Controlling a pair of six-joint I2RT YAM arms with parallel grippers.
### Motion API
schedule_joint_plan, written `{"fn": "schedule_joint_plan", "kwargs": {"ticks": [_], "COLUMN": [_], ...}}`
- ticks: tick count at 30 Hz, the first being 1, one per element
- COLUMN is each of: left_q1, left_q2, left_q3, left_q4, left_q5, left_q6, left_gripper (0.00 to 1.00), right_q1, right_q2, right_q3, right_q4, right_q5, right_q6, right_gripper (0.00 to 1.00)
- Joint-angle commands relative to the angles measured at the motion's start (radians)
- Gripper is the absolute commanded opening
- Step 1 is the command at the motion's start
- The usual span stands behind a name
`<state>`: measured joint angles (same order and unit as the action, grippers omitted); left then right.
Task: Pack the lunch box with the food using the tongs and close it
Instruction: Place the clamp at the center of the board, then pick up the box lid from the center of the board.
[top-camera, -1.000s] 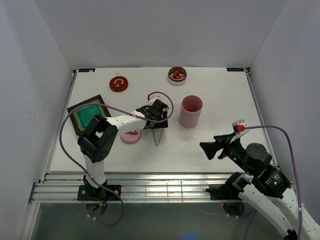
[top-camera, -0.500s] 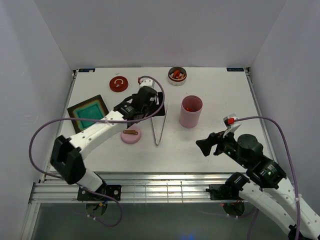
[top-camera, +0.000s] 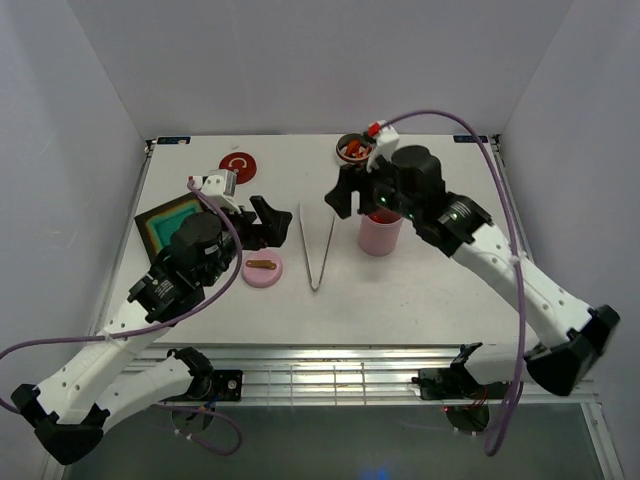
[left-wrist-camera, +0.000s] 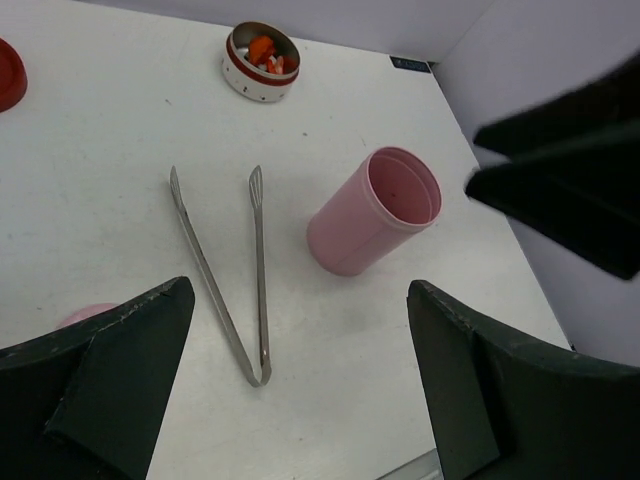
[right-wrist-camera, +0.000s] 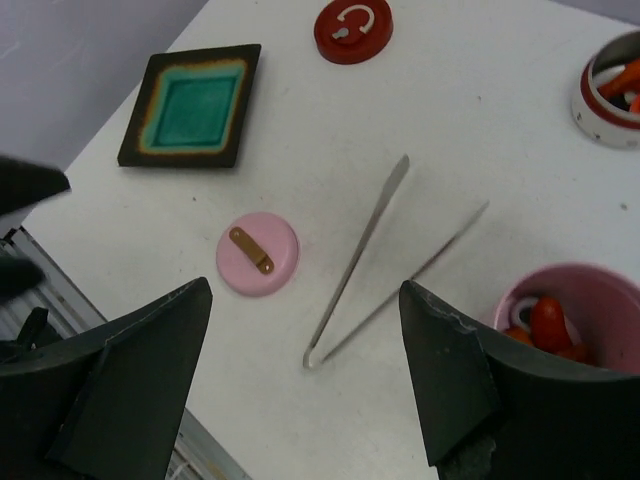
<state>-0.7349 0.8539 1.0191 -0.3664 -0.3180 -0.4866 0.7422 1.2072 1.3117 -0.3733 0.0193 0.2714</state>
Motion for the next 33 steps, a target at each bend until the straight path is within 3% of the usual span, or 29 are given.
{"fn": "schedule_joint_plan", "kwargs": {"ticks": [1, 6, 9, 15, 18, 26, 33], "left_q1": [0.0, 0.0, 0.0, 0.002, 0.0, 0.0, 0.0], "left_q2": [-0.042, -0.18, -0.216, -0.265, -0.292, -0.312, -0.299], "left_q3": [-0.024, -0.102, -0.146, -0.126, -0.114, -0.122, -0.122], "left_q4": [0.009, 0.039, 0.056, 0.047, 0.046, 0.038, 0.043], "left_q5": [0.1, 0.148, 0.141, 0.207, 0.229, 0.258, 0.263], "left_q6": [-0.013, -0.047, -0.06, -0.064, -0.056, -0.058, -0.058], "left_gripper": [0.98, 0.98, 0.98, 0.98, 0.98, 0.98, 0.98], "right_q1": [0.017, 0.098, 0.132, 0.18, 0.203, 0.232, 0.232], "right_q2": [0.215, 0.475, 0.624, 0.909, 0.957, 0.98, 1.017], "right_q3": [0.229, 0.487, 0.553, 0.701, 0.741, 0.601, 0.584], "right_q4": [-0.009, -0.101, -0.105, -0.142, -0.164, -0.107, -0.096], "right_q5": [-0.07, -0.041, -0.114, -0.139, -0.111, -0.13, -0.127], "right_q6": [-0.098, -0.205, -0.233, -0.241, -0.267, -0.443, -0.468], "right_gripper": [0.81, 0.81, 0.81, 0.71, 0.67, 0.67, 0.67]}}
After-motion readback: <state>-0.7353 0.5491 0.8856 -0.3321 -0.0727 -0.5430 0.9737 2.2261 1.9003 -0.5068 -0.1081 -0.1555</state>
